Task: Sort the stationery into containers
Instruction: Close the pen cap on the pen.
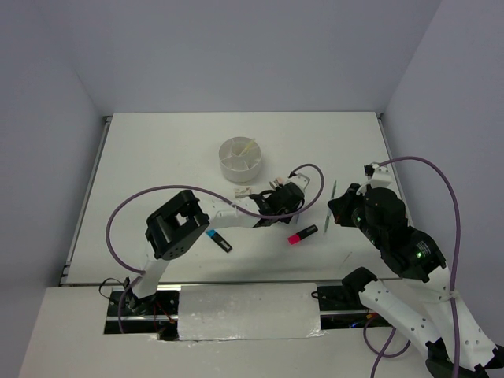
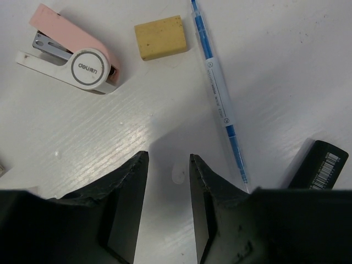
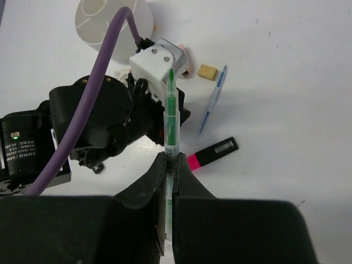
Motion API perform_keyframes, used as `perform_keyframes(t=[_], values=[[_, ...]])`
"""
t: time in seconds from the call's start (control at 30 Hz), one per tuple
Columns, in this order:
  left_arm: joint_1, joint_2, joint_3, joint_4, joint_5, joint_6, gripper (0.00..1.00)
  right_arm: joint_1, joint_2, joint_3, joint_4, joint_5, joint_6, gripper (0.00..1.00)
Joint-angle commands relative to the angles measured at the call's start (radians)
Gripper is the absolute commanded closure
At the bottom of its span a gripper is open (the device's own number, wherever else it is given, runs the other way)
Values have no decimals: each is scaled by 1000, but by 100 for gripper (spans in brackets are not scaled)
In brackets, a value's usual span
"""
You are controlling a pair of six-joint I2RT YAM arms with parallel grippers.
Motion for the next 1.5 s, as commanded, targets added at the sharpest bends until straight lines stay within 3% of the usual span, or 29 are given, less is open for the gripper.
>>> perform_keyframes(t=[0.0,0.07,0.27,0.43,0.67,0.77,0.97,1.03,1.07,1.1,1.2,1.3,1.33,1.47], values=[[9,10,7,48,15,10,52,-6,-9,21,11,-12,-21,100],[11,19,21,40,19,10,57,-4,-7,21,11,-12,-24,100],[12,20,21,48,29,13,58,-6,-3,5,18,-18,-31,100],[15,27,23,49,40,13,67,-6,0,-2,27,-23,-34,100],[24,-25,-20,48,40,-22,98,-6,-4,-19,41,-31,-37,100],[44,-119,-78,45,55,-51,100,-6,-9,-33,64,-63,-56,100],[107,-462,-244,-13,164,-83,100,-3,19,-93,178,-233,-97,100],[165,-622,-305,-44,265,-97,100,-4,48,-111,247,-309,-114,100],[193,-733,-331,-56,328,-112,100,-1,90,-122,271,-421,-137,100],[226,-787,-351,-64,464,-123,100,5,118,-125,306,-475,-146,100],[386,-953,-390,-154,696,-146,100,86,236,-114,356,-577,-183,100],[467,-1059,-347,-284,793,-120,100,253,311,-68,389,-536,-237,100],[486,-1081,-339,-302,886,-114,100,282,321,-46,396,-525,-247,100],[544,-1168,-313,-366,1109,-83,100,318,331,-30,460,-581,-275,100]])
